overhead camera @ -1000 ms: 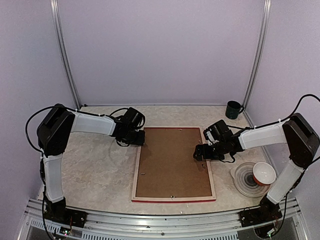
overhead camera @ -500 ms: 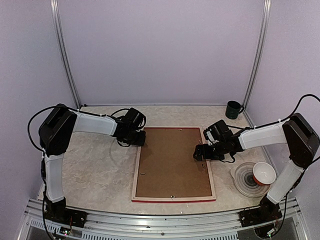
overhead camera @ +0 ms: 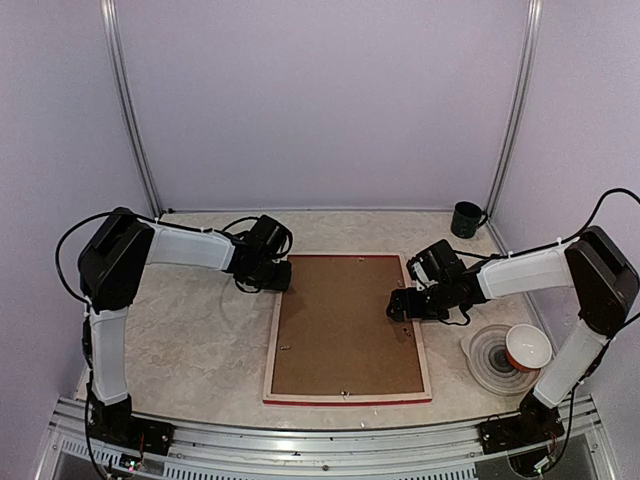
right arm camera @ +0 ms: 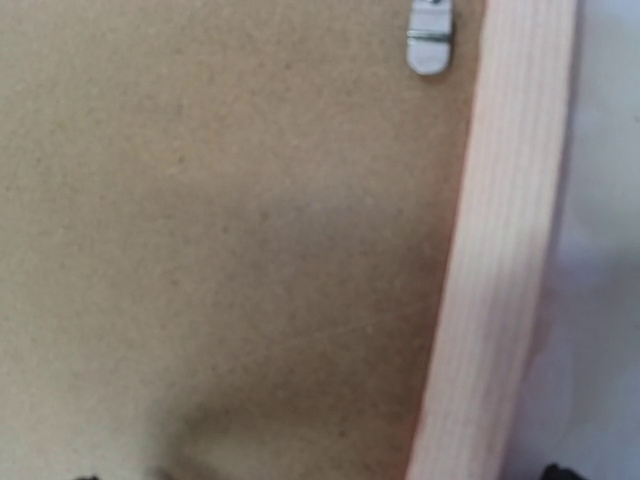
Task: Put the photo into the frame
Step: Press the fastener onto the backboard.
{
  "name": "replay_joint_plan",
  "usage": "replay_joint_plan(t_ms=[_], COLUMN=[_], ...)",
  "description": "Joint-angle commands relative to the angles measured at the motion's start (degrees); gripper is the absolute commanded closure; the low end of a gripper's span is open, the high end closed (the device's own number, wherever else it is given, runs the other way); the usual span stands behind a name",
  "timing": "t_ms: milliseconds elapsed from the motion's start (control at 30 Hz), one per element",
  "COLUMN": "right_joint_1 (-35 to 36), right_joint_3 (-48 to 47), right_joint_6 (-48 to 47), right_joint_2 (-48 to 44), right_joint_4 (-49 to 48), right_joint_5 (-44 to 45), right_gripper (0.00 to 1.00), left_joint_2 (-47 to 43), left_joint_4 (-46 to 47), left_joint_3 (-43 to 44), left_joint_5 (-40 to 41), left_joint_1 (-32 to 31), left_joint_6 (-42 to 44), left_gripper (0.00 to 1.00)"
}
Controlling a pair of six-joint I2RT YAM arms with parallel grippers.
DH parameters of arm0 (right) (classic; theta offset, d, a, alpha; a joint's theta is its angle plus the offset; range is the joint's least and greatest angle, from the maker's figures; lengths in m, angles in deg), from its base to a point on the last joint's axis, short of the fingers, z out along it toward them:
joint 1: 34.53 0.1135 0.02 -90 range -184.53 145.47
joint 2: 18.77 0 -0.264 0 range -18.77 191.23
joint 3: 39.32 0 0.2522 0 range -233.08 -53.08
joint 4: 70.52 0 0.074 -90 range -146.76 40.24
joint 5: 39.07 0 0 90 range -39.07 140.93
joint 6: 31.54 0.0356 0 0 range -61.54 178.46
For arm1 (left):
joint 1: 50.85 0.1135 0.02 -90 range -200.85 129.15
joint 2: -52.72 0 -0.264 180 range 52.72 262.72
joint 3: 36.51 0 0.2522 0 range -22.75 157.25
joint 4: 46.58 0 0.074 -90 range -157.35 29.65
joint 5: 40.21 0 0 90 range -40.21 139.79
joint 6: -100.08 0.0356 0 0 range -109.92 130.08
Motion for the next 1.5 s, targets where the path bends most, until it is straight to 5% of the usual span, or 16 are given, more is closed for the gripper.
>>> replay_joint_plan(t_ms=[0, 367, 500, 1467], right_joint_1=[-0.5, -0.5, -0.5, -0.5], right_joint_3=[0.0, -0.2, 0.0, 0.7], right_joint_6=[-0.3, -0.6, -0.4, -0.4], right_joint_2=[0.5, 0.4, 0.4, 0.1], right_joint_4=[0.7, 1.1, 0.9, 0.6], right_joint_5=[0.0, 0.4, 0.3, 0.5], right_gripper=[0.04, 0.04, 0.04, 0.04], left_joint_2=[2.4, 2.1, 1.1, 1.9], left_joint_4=[-1.5, -1.2, -0.8, -0.6], left_joint_3=[1.2, 0.7, 0.4, 1.3], left_joint_5=[-0.9, -2.4, -2.4, -3.2], left_joint_1=[0.6, 1.3, 1.3, 0.0], left_joint_6=[-0.5, -1.2, -1.1, -1.6], left_gripper=[0.64, 0.71, 0.81, 0.68])
